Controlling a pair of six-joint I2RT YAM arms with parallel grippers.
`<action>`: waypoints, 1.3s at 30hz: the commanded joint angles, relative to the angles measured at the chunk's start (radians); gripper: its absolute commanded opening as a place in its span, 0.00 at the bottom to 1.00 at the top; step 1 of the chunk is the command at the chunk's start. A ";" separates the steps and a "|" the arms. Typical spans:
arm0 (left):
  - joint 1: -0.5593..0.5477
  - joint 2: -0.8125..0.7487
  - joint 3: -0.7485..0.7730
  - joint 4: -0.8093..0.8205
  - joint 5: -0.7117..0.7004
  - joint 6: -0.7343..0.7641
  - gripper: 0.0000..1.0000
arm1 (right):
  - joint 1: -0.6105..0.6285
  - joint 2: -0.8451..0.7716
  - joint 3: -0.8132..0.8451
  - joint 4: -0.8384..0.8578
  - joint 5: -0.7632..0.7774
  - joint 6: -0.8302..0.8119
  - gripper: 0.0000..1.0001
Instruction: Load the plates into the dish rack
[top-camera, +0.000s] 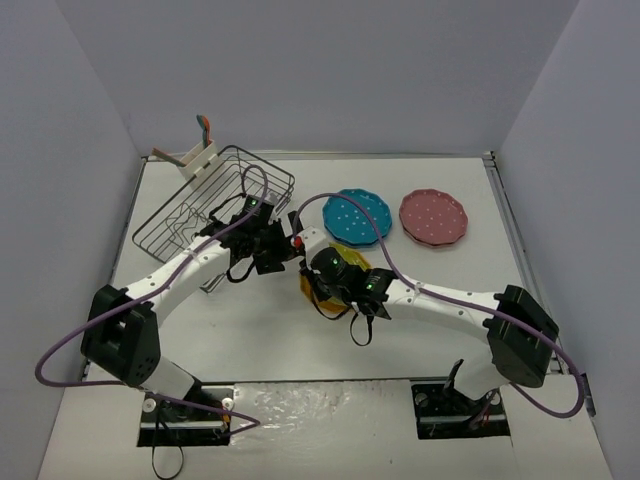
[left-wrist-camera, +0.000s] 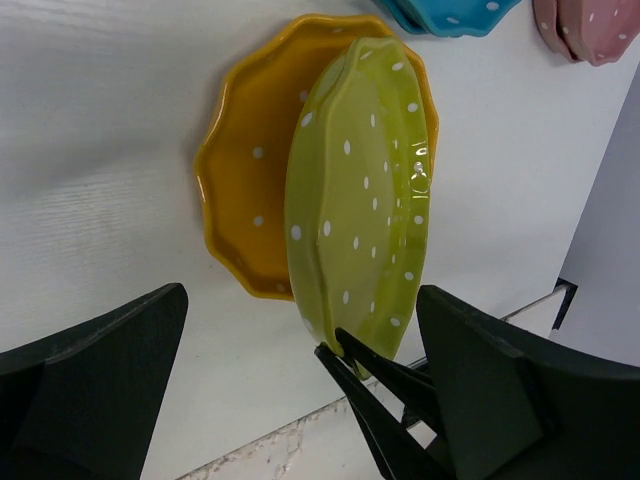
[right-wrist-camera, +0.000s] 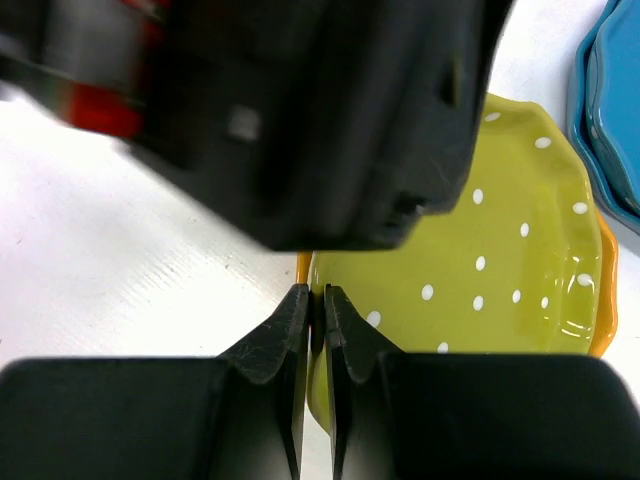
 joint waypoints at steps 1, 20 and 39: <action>-0.009 0.016 0.027 0.107 0.091 -0.086 0.97 | -0.011 -0.103 -0.024 0.183 0.013 0.006 0.00; -0.039 0.139 0.038 0.207 0.187 -0.186 0.75 | -0.030 -0.214 -0.151 0.329 0.009 0.015 0.00; -0.042 0.141 0.072 0.218 0.197 -0.193 0.00 | -0.030 -0.261 -0.171 0.323 0.012 0.012 0.15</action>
